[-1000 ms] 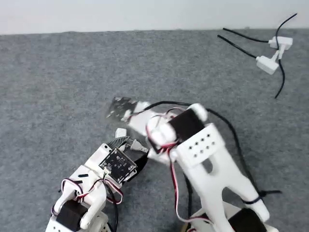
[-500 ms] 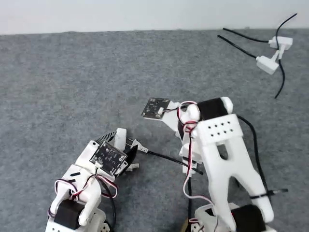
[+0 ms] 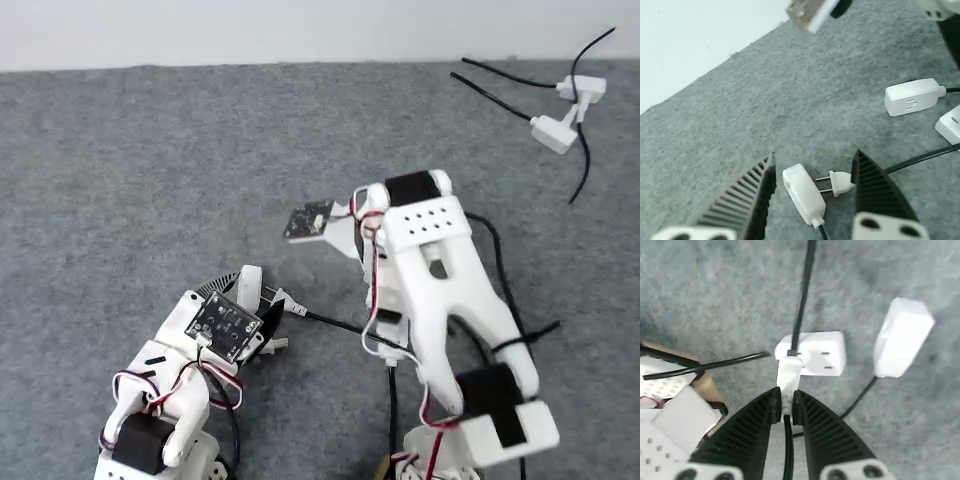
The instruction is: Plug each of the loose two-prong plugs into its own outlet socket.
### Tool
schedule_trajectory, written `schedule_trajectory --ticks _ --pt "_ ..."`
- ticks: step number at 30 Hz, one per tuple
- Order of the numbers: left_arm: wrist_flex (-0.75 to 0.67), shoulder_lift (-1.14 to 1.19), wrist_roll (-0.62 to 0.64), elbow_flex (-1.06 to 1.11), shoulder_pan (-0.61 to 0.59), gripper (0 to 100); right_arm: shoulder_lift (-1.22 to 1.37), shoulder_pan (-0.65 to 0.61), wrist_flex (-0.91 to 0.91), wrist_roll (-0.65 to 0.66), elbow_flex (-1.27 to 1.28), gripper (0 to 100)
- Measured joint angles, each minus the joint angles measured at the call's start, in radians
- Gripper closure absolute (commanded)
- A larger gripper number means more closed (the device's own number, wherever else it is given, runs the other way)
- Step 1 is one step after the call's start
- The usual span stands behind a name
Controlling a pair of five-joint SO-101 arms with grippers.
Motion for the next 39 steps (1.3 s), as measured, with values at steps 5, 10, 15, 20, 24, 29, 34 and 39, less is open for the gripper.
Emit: schedule_trajectory --ticks 5,10,15,20,24,29,34,39 --pt "0.000 0.000 0.000 0.014 0.000 76 0.069 0.000 0.000 0.000 -0.080 98.9" --pt "0.000 0.000 0.000 0.012 0.000 76 0.066 0.005 0.000 0.000 -0.086 98.9" --pt "0.000 0.000 0.000 0.012 0.000 76 -0.044 0.002 0.000 0.000 -0.086 98.9" --pt "-0.023 0.000 0.000 0.012 0.015 76 -0.186 -0.123 0.000 -0.061 -0.055 98.9" --pt "-0.025 0.000 0.000 0.012 0.083 76 -0.265 -0.279 0.000 -0.152 -0.043 98.9" --pt "-0.025 0.000 0.000 0.012 0.107 76 -0.298 -0.420 0.000 -0.238 -0.041 98.9" --pt "-0.025 0.000 0.000 0.012 0.115 76 -0.299 -0.454 0.000 -0.270 -0.043 98.9" --pt "-0.025 0.000 0.000 0.012 0.115 76 -0.299 -0.456 0.000 -0.276 -0.049 98.9"
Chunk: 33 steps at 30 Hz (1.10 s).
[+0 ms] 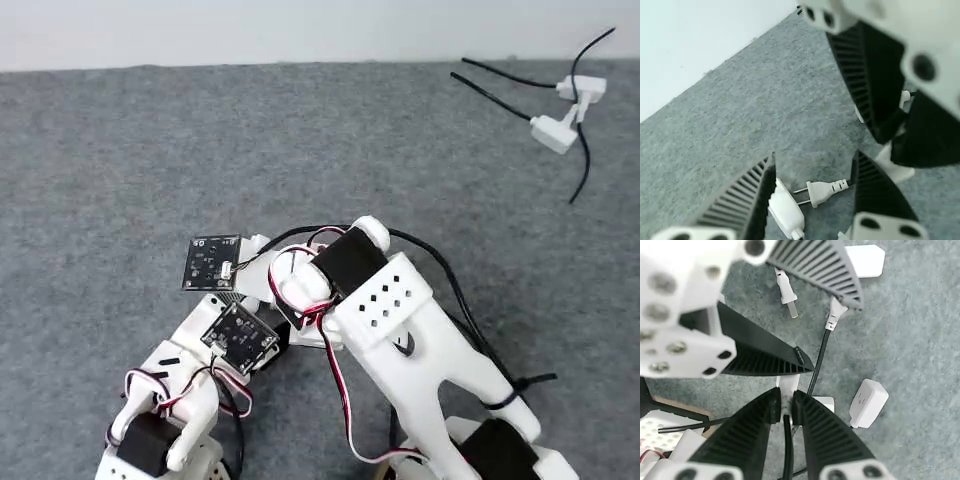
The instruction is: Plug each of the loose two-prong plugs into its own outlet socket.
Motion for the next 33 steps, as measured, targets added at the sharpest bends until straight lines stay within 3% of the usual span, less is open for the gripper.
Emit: schedule_trajectory --ticks 26,33 --pt "0.000 0.000 0.040 0.040 0.063 76 0.000 -0.008 0.000 0.000 -0.011 98.9" --pt "0.000 0.000 0.040 0.040 -0.023 76 0.000 0.072 0.000 0.009 -0.005 98.9"
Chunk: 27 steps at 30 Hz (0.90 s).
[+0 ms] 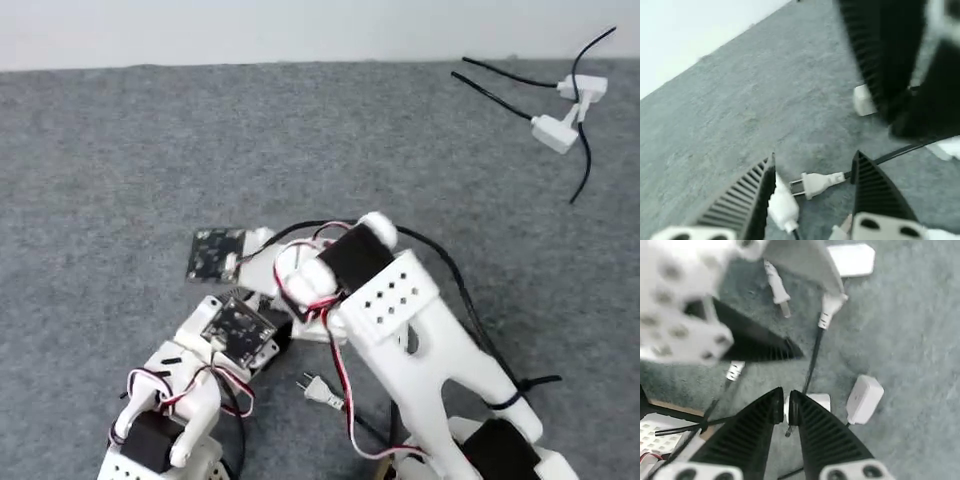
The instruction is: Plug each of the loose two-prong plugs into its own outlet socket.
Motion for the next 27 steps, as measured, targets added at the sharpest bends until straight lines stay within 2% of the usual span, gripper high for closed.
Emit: schedule_trajectory --ticks 5,9,12,15,19,24,27 --pt "-0.005 0.000 0.000 0.000 -0.063 76 -0.002 0.118 -0.002 0.051 0.141 98.7" --pt "-0.054 0.000 0.034 0.000 -0.161 76 -0.006 0.121 -0.075 0.017 0.333 98.2" --pt "-0.091 0.000 0.095 0.000 -0.247 76 -0.006 0.121 -0.187 -0.020 0.468 93.0" --pt "-0.123 0.000 0.163 0.000 -0.342 76 -0.006 0.080 -0.264 -0.078 0.554 88.9" --pt "-0.163 0.000 0.235 0.000 -0.463 76 -0.006 -0.003 -0.342 -0.184 0.623 88.5" --pt "-0.172 0.000 0.262 0.000 -0.511 76 -0.008 -0.106 -0.442 -0.348 0.672 88.3" --pt "-0.172 0.000 0.267 0.000 -0.540 76 -0.008 -0.126 -0.471 -0.377 0.674 88.2"
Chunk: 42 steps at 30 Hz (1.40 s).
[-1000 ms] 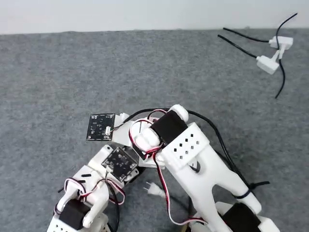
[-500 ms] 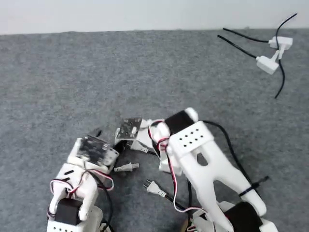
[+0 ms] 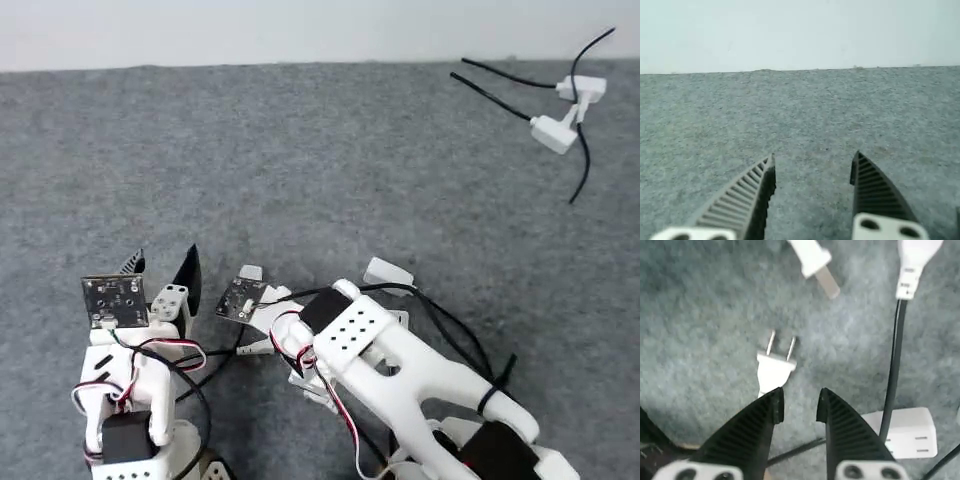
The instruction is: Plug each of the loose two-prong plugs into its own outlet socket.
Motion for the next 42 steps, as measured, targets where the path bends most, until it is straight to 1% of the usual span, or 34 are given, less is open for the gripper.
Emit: schedule_trajectory --ticks 4,11,18,23,27,36,42 --pt "-0.018 0.000 0.000 0.000 -0.014 76 0.000 -0.009 -0.034 -0.014 0.023 88.2" --pt "-0.018 0.000 0.000 0.000 -0.014 76 0.000 -0.009 -0.041 -0.017 0.063 88.2" --pt "-0.018 0.000 0.000 0.000 -0.014 76 0.000 -0.009 -0.068 -0.086 0.072 88.2" --pt "-0.018 0.000 0.000 0.000 -0.014 76 0.000 -0.072 -0.147 -0.086 0.172 88.2" --pt "-0.018 0.000 0.000 0.000 -0.014 76 -0.002 -0.114 -0.186 -0.091 0.195 88.2" --pt "-0.018 0.000 0.000 0.000 -0.014 76 -0.005 -0.126 -0.189 -0.094 0.203 88.2" --pt "-0.018 0.000 0.000 0.000 -0.014 76 -0.034 -0.160 -0.250 -0.094 0.262 88.2"
